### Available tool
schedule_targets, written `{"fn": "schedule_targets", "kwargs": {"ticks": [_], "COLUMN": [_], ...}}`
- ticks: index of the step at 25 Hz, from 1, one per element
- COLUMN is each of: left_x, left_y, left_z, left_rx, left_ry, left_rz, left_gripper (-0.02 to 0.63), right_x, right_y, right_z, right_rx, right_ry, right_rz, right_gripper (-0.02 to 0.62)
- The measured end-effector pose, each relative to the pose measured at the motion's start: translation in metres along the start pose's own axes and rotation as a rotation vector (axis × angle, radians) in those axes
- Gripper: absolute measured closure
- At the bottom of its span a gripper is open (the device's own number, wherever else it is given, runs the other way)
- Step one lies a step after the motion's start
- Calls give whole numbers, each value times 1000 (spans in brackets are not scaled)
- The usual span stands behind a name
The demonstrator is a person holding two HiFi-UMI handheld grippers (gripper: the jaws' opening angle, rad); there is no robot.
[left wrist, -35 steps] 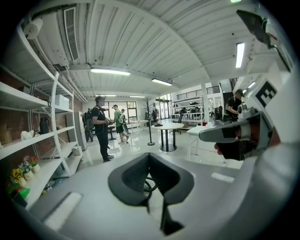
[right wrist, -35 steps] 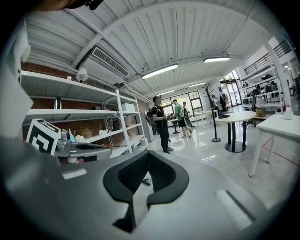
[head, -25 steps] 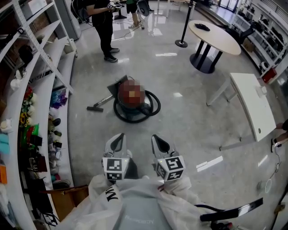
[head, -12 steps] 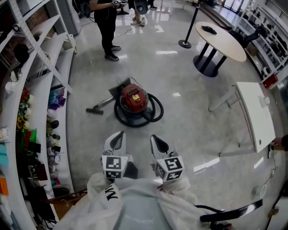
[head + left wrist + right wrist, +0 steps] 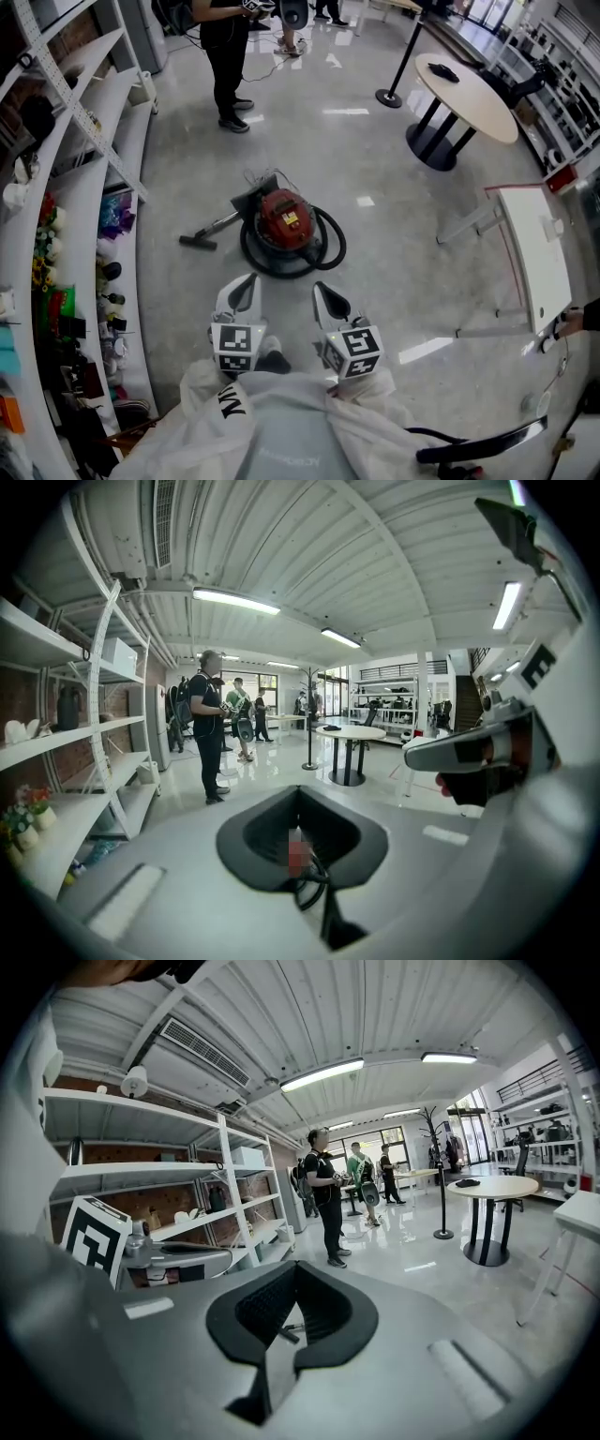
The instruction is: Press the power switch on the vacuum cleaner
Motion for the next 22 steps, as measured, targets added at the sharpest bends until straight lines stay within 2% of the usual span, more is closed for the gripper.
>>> {"fn": "schedule_targets", "kwargs": {"ticks": [11,22], "left_x": [-18,-19], "left_y": [34,40], "left_z": [27,32], "left_rx": [34,47], "left_ry": [-22,-31], "left_rz": [-7,-26], "left_gripper": [606,606], "right_x": [-19,-21], "right_y": [-8,-17], "right_z": [36,27], "right_rx": [59,119], "right_ry": [-4,20], "right_rz": [-7,-9], "right_gripper": [595,595]}}
Point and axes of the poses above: the fingertips, and each gripper's own axes: z forward along the fingers, y to its left, x out of its underside, the point moved 3 cm from there along -z, backward along the fingers, and after that the axes turned 11 degrees about -z, right-handed, at the moved point
